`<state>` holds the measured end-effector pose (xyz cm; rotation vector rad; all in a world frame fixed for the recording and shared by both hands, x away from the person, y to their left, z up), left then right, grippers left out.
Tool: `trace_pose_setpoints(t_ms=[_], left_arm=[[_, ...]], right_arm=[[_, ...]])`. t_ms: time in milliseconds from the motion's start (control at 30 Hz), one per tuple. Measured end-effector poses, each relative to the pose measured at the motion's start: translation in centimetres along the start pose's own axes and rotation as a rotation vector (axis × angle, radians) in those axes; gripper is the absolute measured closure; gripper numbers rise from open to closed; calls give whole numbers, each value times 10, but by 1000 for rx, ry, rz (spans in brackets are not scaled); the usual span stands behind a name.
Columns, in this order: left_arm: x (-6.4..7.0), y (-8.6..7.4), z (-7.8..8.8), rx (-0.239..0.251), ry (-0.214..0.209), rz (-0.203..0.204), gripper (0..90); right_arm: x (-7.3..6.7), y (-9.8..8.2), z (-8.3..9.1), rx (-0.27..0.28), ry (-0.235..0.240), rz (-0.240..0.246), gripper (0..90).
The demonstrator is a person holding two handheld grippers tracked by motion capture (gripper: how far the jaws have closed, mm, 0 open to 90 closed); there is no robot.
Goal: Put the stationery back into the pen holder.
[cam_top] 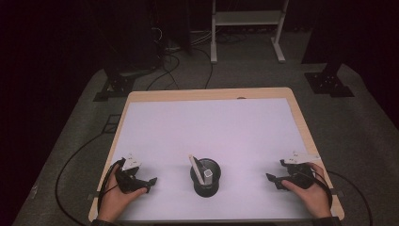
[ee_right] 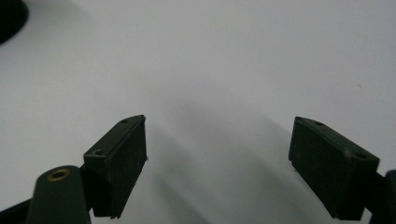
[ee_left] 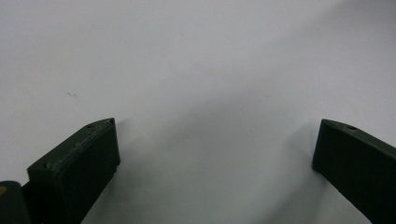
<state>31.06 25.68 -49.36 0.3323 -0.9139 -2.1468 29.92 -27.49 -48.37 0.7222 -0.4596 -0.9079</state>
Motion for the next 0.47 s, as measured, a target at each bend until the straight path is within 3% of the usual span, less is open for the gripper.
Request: trace_pose_setpoints(t_ms=[467], left_arm=[[0, 0, 0, 0, 0, 0, 0]], right_arm=[[5, -10, -6, -23, -25, -3, 162]])
Point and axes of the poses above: each handheld gripper's, and its own axes: z roughly backward along the jaws, y roughly out of its top, x roughly to its right, the point moved 2 cm from there along -z, roughly forward along the jaws, and after that the axes turned 6 degrees about -y, right-handed, at the moved point
